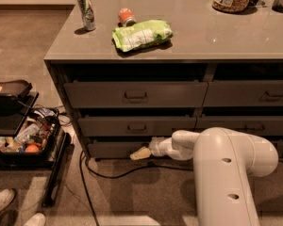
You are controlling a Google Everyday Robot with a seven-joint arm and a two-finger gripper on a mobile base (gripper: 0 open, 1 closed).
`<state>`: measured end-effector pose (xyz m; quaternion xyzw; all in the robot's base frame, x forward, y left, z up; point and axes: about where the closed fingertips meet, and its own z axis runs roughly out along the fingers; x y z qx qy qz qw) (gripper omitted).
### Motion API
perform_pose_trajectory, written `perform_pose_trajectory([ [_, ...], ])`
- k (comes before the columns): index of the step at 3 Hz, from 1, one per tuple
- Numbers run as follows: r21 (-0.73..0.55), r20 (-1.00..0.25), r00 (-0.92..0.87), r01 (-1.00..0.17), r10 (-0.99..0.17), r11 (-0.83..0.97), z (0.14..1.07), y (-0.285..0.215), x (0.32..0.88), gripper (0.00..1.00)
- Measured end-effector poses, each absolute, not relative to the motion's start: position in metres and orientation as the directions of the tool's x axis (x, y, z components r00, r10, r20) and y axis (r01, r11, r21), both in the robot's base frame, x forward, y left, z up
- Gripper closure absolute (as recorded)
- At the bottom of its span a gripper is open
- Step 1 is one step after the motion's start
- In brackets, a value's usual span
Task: Open bottom drawer
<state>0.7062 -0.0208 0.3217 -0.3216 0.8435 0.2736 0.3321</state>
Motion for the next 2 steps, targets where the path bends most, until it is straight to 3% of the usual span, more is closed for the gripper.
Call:
perform_pose_trajectory([
  [2,0.364,-0.74,-0.612,-0.712,-0.277,0.6,0.293,-0.018,0.724,0.0],
])
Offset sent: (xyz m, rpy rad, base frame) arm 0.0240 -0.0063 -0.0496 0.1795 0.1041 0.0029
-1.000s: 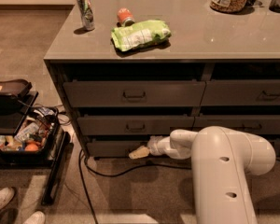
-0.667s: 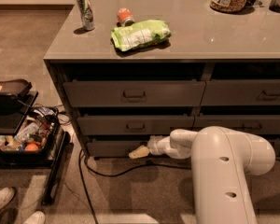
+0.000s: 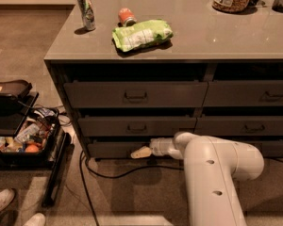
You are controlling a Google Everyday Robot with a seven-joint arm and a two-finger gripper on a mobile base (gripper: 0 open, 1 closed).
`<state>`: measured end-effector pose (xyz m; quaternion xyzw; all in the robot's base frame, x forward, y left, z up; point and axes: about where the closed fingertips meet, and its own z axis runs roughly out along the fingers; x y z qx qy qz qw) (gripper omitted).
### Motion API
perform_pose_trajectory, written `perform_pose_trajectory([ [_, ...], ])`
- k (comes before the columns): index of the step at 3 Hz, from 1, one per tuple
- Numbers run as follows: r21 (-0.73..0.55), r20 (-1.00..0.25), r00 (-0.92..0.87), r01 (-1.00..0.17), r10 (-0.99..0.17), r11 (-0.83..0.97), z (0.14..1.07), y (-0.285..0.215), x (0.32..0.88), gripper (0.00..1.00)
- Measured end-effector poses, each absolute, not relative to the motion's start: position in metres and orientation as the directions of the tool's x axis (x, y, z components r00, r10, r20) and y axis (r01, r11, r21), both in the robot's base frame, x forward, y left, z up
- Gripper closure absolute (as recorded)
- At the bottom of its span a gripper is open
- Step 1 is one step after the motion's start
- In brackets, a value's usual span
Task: Open bottom drawer
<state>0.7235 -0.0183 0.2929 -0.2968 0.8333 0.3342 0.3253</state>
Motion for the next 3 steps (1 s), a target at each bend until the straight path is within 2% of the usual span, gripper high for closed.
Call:
perform_pose_trajectory([
  [3,0.302,-0.769,-0.569,-0.725,-0.293,0.619,0.289,-0.005,0.724,0.0],
])
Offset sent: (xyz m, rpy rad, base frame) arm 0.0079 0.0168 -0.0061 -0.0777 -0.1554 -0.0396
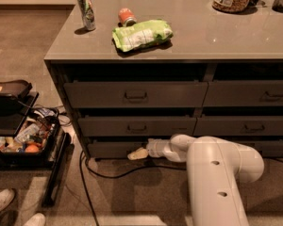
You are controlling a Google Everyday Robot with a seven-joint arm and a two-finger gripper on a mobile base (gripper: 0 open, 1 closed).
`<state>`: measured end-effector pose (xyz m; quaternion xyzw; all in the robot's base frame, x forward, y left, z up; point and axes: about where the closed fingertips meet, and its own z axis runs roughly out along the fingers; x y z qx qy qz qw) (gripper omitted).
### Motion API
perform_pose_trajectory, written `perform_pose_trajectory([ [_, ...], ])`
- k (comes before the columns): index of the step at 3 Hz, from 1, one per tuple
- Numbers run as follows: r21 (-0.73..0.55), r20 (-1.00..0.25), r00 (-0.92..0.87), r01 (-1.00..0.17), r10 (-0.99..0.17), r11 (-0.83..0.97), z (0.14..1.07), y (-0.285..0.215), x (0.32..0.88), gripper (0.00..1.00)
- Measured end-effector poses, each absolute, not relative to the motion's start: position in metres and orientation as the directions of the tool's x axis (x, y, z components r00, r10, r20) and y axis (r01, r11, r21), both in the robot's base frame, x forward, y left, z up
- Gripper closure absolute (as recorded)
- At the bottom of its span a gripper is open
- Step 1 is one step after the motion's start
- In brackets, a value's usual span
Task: Open bottom drawer
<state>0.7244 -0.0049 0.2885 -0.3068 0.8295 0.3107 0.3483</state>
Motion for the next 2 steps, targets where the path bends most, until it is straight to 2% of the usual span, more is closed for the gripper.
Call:
perform_pose_trajectory([
  [1,0.327,-0.757,-0.588,-0.719,-0.285,0.613,0.274,-0.003,0.731,0.0],
  [2,0.411,-0.749,-0.629,-0.688,-0.208,0.598,0.248,-0.011,0.739,0.0],
])
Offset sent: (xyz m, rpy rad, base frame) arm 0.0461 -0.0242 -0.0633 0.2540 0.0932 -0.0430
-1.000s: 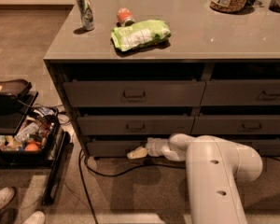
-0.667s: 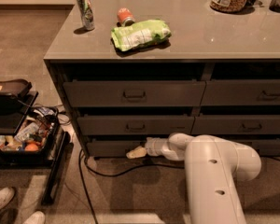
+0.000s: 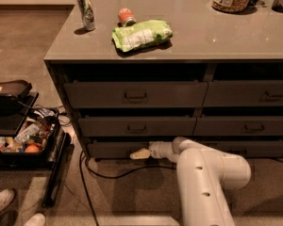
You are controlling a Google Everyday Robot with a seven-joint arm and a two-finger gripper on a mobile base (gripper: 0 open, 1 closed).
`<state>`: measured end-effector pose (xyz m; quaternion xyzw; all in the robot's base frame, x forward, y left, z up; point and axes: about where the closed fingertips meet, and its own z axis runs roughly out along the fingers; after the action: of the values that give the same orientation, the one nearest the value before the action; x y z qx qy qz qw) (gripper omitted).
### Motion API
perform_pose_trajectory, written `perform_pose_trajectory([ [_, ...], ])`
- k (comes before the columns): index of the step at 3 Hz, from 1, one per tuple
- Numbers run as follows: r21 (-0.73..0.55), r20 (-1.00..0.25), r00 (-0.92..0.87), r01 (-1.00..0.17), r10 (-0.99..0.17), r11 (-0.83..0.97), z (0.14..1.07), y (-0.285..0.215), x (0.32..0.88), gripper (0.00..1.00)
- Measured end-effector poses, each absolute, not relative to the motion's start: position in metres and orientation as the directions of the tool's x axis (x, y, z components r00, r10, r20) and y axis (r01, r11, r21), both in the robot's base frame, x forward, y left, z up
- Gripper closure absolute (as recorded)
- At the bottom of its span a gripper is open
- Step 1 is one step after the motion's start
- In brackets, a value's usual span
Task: Open bottom drawer
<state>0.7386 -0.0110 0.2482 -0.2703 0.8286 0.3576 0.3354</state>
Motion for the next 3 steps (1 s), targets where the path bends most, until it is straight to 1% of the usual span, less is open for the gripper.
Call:
perform_pose_trajectory([
  [1,0.378,-0.788,-0.583,-0.713,-0.199,0.59,0.2614,-0.0041,0.7566,0.0],
  [2,0.378,-0.788,-0.583,-0.713,-0.199,0.59,0.2614,-0.004,0.7566,0.0],
  [3,0.409,-0.781,-0.598,-0.709,-0.183,0.574,0.259,-0.0026,0.7627,0.0],
])
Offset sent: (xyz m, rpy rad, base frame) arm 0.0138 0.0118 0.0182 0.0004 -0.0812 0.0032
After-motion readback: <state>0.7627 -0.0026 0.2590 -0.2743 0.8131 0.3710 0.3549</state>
